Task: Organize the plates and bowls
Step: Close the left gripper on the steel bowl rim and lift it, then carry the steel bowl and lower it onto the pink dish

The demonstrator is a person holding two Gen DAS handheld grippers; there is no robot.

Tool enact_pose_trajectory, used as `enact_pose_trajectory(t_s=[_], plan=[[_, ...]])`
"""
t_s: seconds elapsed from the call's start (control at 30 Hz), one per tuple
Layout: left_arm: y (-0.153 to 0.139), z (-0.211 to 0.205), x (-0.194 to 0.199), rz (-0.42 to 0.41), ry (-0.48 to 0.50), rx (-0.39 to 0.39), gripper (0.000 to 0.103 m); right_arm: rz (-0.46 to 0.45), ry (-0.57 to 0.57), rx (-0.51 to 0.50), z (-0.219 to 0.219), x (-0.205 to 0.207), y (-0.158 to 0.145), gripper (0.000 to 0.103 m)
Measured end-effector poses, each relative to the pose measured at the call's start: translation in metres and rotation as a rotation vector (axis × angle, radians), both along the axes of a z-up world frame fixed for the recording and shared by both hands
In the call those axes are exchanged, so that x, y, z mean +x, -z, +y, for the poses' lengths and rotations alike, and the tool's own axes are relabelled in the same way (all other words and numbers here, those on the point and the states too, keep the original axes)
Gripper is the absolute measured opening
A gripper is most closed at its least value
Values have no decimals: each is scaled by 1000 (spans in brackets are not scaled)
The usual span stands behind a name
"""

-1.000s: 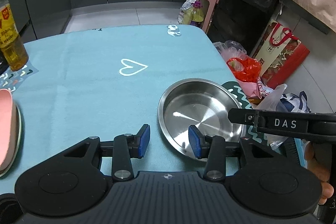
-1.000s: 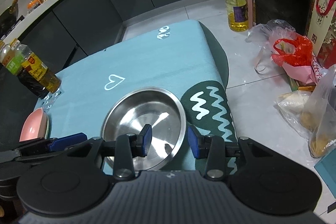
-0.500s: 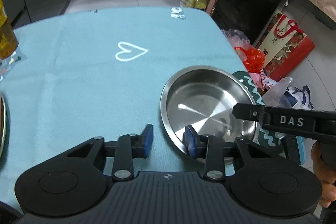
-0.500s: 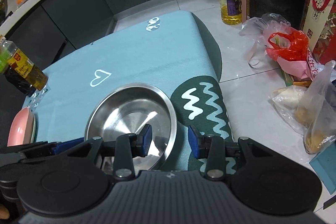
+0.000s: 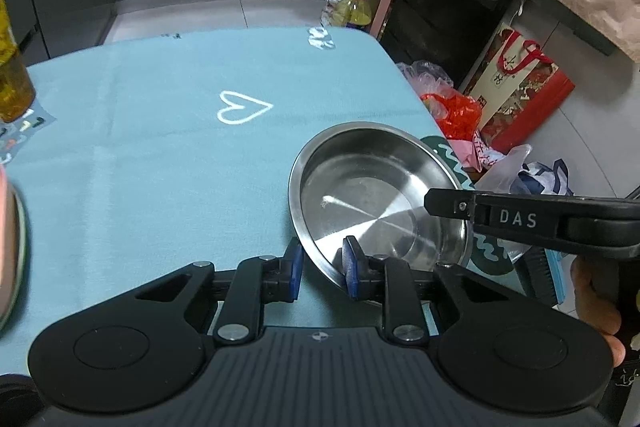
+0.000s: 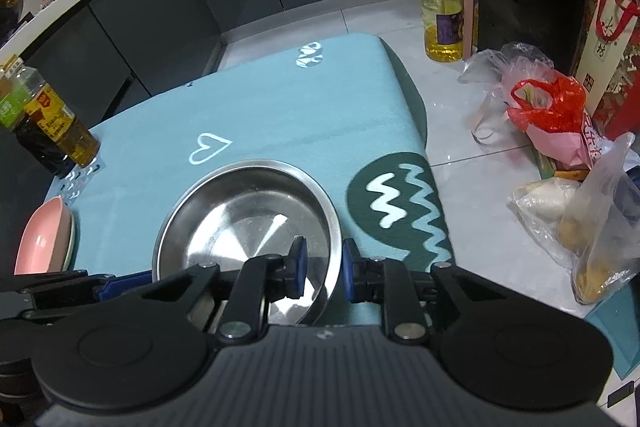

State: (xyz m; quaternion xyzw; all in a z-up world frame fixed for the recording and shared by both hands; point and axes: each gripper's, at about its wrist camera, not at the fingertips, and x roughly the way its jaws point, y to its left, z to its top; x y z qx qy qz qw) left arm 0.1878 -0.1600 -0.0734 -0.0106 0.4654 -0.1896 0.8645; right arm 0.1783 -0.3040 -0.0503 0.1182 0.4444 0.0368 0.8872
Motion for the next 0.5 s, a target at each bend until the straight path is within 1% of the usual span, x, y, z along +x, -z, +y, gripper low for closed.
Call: enact_pose_trajectory(t_s=[0.13,0.27,0.5], plan=[[-9,17,-7,-15,-13,-9,20,-14,-23,-4,15,-5,-6,9],[-15,44,-15,-22,-40,-28,20,-31,-61,-2,34,-10,-14,9],[-33,97,-31,-63,-105,-41,20,-54,-145,-14,84,-12,-29,10]])
